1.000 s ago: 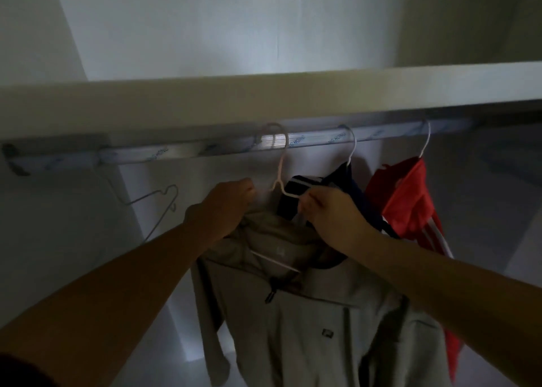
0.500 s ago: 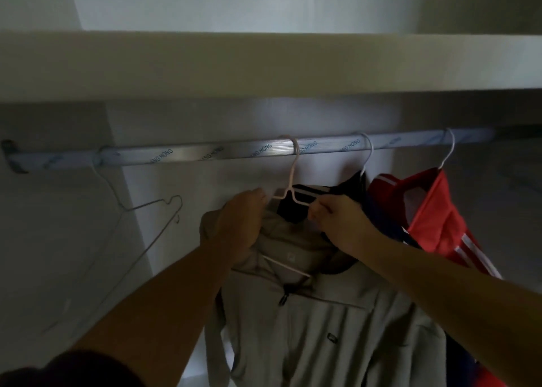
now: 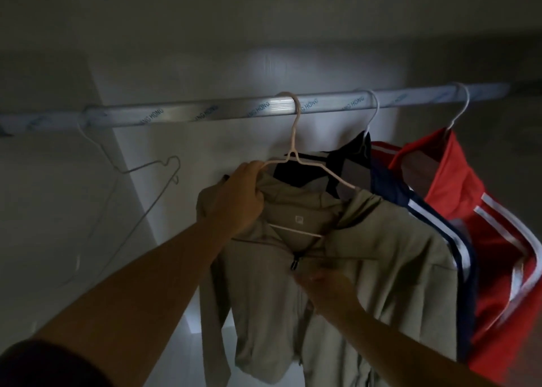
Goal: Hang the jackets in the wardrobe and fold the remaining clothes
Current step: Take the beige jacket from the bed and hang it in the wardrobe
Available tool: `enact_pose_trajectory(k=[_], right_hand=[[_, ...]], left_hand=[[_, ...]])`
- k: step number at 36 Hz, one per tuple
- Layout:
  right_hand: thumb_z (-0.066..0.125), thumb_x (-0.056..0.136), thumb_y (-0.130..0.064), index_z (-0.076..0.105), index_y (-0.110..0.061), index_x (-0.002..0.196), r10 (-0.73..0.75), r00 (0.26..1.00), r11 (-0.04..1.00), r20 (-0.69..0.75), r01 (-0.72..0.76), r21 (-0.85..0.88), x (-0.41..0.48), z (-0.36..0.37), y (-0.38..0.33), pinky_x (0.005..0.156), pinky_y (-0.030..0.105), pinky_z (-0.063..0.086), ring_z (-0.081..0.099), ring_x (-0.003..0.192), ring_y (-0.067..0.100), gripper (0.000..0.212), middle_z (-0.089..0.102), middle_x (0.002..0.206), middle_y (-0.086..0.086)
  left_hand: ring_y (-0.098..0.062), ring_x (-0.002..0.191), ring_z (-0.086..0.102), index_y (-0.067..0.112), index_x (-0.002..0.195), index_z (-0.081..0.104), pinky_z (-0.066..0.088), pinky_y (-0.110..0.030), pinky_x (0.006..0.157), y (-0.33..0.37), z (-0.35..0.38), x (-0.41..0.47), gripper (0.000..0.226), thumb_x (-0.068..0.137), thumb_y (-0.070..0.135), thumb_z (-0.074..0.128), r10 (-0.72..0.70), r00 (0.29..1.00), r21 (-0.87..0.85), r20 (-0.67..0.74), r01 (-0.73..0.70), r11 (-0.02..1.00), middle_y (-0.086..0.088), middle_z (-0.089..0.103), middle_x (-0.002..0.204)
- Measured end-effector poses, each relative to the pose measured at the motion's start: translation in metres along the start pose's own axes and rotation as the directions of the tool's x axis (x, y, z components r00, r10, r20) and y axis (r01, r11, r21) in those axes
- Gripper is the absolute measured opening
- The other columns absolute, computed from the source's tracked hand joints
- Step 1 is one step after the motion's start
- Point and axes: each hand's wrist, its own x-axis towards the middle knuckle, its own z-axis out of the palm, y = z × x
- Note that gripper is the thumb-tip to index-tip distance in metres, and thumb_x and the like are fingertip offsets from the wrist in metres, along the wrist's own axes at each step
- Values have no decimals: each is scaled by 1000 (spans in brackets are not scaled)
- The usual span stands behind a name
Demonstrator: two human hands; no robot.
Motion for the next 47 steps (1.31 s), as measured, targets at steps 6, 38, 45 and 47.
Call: enact_pose_trajectory(k=[6, 38, 45, 47], right_hand=[[54, 96, -11, 53, -7, 75, 226, 963, 684, 143, -262, 681, 19, 26, -18, 33, 15, 39, 52, 38, 15, 21, 55, 64, 10], [47, 97, -8, 56, -10, 68, -69, 907, 995, 415, 32, 95, -14, -37, -9, 31, 14, 22, 30, 28, 1, 31, 38, 34, -12], [41, 99, -13, 50, -13, 68, -127, 934, 912, 333, -22, 410, -23, -38, -10, 31, 13, 18, 25, 30, 1, 33, 32, 36, -12], [39, 102, -18, 49, -13, 70, -173, 934, 884, 312, 7, 467, -23, -40, -19, 31, 12, 19, 26, 30, 0, 34, 31, 37, -13]], left_hand=[[-26, 120, 48, 13, 137, 42, 38, -34, 97, 0, 2, -2, 51, 88, 3, 52, -21, 1000, -1, 10, 21, 1000, -9, 49, 132], [-21, 75, 63, 10, 85, 64, 37, -24, 60, 23, 126, -154, 40, 98, 42, 44, -214, 955, 43, 207, 210, 977, -8, 66, 79], [-20, 81, 61, 14, 92, 61, 37, -26, 71, 3, 125, -152, 35, 100, 39, 38, -185, 943, 262, 277, 111, 959, -5, 66, 89], [-23, 87, 63, 13, 95, 60, 39, -28, 74, -2, 126, -150, 35, 100, 40, 38, -220, 926, 289, 307, 129, 949, -6, 67, 93]])
